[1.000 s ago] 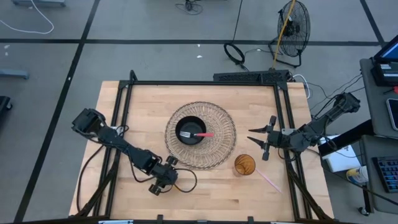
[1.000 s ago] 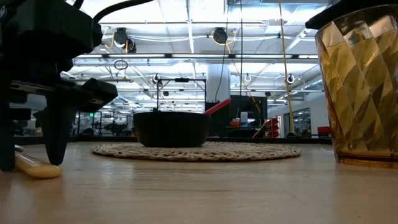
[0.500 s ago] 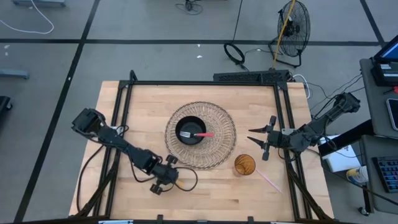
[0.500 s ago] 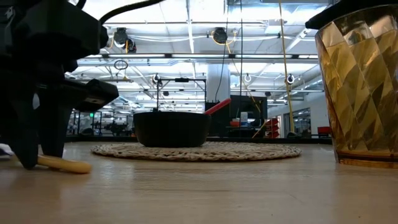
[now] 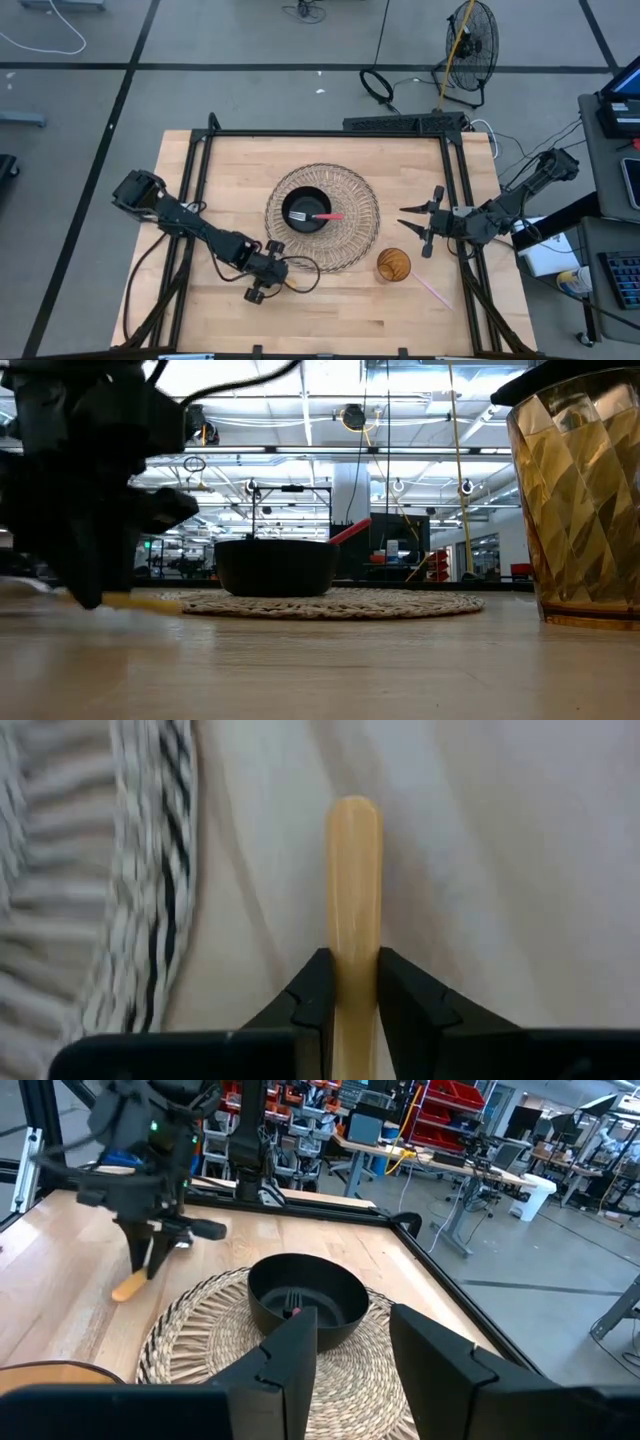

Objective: Pick & Place Utensil
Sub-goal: Put the yellow spoon into the black bowl

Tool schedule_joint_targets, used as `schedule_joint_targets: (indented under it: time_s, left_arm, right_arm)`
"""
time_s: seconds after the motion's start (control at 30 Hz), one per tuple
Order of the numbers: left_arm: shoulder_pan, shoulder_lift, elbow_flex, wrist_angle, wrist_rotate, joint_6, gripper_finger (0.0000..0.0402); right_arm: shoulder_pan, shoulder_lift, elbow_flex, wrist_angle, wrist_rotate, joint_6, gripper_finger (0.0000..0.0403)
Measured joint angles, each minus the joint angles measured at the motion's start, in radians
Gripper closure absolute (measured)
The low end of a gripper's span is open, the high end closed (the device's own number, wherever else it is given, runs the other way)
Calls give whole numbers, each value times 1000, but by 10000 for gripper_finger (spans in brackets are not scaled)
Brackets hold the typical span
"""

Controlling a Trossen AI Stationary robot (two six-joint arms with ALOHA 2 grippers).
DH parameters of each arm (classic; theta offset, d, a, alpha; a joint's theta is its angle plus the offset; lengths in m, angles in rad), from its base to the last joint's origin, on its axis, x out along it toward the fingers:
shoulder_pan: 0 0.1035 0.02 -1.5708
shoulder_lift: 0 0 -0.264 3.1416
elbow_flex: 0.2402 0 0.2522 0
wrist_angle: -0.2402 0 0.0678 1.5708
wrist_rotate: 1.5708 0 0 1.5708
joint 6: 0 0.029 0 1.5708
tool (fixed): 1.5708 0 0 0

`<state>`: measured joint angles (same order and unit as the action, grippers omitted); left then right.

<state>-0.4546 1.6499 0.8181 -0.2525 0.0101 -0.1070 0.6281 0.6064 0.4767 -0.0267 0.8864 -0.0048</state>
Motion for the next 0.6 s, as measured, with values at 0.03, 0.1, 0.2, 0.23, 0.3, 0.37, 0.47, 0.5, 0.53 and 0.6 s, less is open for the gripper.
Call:
schedule_joint_targets:
  time_s: [0.03,0.1,0.2,0.23,0.3,0.37,0.47,0.5,0.53,0.6]
  left_arm:
    - [4,-4,2,8,2,0,342]
    - [7,-10,3,8,7,0,342]
    - [7,-11,3,23,6,1,342]
    - [7,-11,3,23,7,1,342]
    - [6,-12,3,26,8,1,343]
    - [6,-13,3,39,10,2,343]
    - [6,-13,3,55,11,2,343]
    - [6,-13,3,60,11,2,343]
    - [6,-13,3,69,11,2,343]
    - [6,-14,4,85,2,4,343]
  right_arm:
    - [0,0,0,0,0,0,275]
    - [0,0,0,0,0,0,275]
    - [0,0,0,-1,0,0,275]
    - [0,0,0,0,0,0,275]
    - [0,0,0,0,0,0,275]
    - [0,0,0,0,-1,0,275]
    - [0,0,0,0,0,0,275]
    - [0,0,0,0,0,1,275]
    - [0,0,0,0,0,1,275]
    - [0,0,0,0,0,1,275]
